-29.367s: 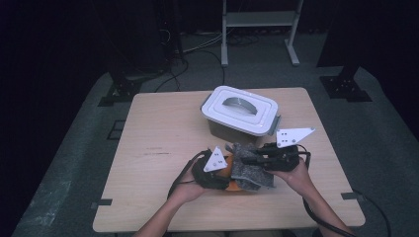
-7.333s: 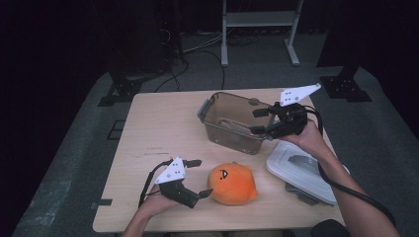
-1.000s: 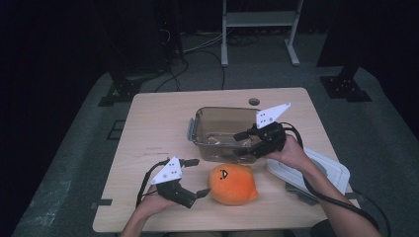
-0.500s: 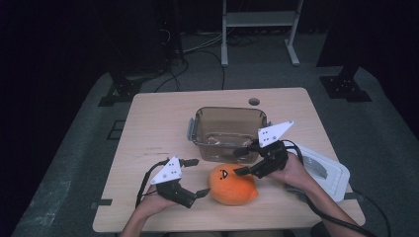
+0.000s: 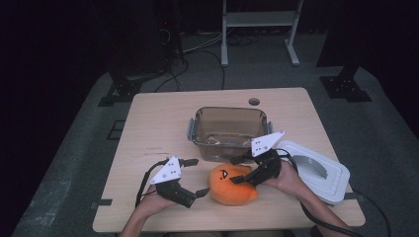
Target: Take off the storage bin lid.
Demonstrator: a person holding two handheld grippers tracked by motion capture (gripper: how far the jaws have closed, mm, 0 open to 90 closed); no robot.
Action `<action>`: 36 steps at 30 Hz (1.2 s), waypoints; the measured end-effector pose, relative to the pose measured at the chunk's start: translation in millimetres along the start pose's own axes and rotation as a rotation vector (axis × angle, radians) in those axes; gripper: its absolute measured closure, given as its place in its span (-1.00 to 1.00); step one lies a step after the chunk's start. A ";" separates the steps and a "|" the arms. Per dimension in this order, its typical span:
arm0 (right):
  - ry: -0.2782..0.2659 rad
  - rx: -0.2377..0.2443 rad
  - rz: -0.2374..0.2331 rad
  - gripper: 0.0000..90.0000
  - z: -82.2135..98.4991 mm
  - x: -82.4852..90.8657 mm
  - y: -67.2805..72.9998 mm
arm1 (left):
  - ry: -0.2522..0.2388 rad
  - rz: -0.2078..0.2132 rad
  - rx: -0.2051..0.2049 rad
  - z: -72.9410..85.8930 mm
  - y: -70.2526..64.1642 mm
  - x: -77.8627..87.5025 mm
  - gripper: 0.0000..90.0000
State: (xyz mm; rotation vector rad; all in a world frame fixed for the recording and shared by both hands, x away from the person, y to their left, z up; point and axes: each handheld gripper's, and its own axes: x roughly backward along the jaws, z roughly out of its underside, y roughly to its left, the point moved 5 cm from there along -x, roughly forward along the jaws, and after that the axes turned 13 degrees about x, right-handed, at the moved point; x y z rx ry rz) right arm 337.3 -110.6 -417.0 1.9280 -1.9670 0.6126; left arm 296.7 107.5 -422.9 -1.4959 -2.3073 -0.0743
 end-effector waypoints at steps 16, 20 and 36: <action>0.021 -0.036 -0.008 -0.30 16.5 -19.4 0.4 | -0.003 0.002 0.005 0.7 0.5 -0.3 -0.89; 0.022 -0.033 -0.010 -0.30 17.9 -22.1 4.4 | -0.002 0.000 0.006 1.0 0.9 0.3 -0.89; 0.009 0.016 -0.024 -0.03 29.4 -35.4 19.8 | -0.004 -0.004 0.009 1.5 2.2 1.7 -0.89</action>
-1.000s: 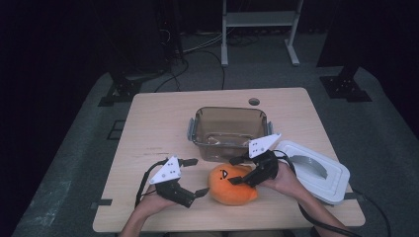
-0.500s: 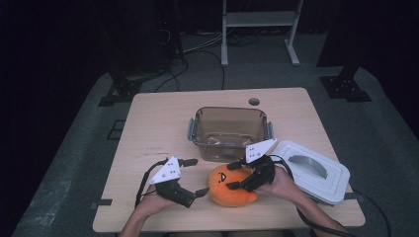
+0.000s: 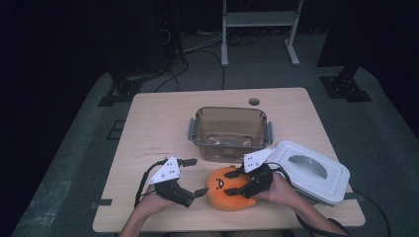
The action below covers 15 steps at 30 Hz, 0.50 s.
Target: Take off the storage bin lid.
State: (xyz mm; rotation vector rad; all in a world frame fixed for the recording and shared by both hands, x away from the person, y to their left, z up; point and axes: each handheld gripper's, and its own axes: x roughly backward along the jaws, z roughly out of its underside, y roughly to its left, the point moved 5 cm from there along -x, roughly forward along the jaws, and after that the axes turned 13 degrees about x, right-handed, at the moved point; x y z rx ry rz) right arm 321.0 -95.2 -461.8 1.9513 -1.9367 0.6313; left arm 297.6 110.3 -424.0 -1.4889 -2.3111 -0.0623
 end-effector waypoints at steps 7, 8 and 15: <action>0.010 0.023 -0.007 0.22 1.0 -4.6 4.0 | 0.001 -0.004 -0.002 0.2 0.7 0.9 -0.89; 0.012 0.024 -0.007 0.26 0.9 -4.7 4.2 | 0.003 -0.006 -0.004 0.2 0.9 1.1 -0.89; 0.013 0.024 0.004 0.54 0.4 -3.7 5.3 | -0.004 -0.012 -0.002 0.1 2.4 2.6 -0.89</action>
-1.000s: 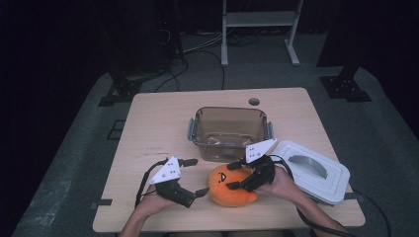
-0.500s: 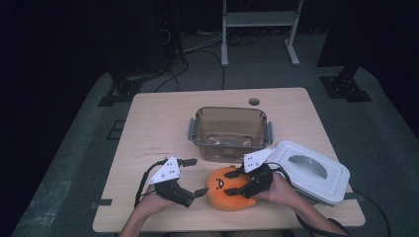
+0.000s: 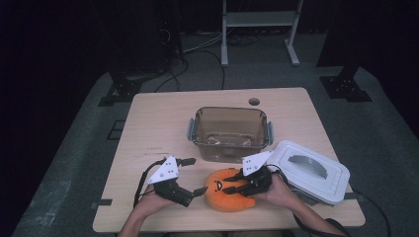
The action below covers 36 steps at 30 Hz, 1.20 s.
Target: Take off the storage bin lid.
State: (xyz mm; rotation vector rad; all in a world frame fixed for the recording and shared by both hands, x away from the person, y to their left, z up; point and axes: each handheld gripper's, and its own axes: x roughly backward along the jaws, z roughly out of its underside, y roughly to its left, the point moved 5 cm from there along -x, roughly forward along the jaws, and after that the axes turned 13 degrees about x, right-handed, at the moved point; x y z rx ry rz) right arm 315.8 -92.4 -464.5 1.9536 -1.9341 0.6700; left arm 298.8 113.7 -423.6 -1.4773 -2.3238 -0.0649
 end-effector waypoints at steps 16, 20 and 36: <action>-0.052 -0.078 0.005 0.71 -5.3 11.7 -1.6 | -0.010 -0.020 0.004 0.5 5.0 5.5 -0.89; -0.060 -0.087 0.008 0.71 -6.5 15.5 -1.2 | -0.016 -0.031 0.004 0.4 7.2 8.3 -0.89; -0.083 -0.109 0.023 0.72 -8.8 32.0 0.8 | -0.046 -0.079 0.028 0.0 19.6 23.4 -0.89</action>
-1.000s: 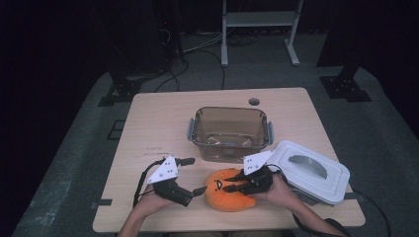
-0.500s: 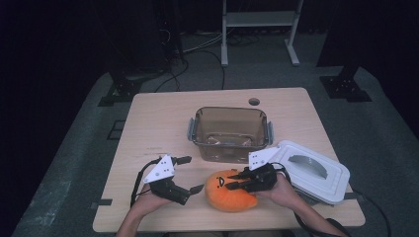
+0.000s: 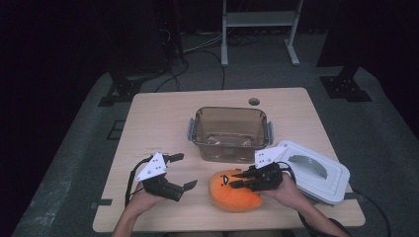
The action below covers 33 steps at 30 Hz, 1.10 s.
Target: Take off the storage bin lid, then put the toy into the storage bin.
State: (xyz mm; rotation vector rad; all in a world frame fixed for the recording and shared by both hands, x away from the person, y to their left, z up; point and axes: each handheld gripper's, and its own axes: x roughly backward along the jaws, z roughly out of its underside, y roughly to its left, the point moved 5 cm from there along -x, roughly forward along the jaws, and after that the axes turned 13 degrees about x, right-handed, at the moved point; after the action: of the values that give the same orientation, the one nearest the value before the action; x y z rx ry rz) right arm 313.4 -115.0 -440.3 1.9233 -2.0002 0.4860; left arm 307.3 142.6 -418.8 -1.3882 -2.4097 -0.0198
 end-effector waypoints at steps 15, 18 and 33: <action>-0.033 0.048 0.039 0.72 -46.4 45.5 3.2 | -0.002 -0.016 0.000 1.3 4.3 3.3 -0.89; -0.041 0.066 0.054 0.72 -59.3 55.6 1.2 | -0.006 -0.014 0.001 0.6 3.5 3.0 -0.89; -0.055 0.103 0.076 0.72 -119.8 83.9 -30.5 | -0.012 -0.006 0.006 1.0 5.0 3.0 -0.89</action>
State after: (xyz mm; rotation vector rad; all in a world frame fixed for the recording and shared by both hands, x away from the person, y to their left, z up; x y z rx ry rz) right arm 340.2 -135.9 -294.8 1.9456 -2.1289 0.5720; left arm 309.8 147.9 -419.6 -1.3824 -2.4210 -0.0055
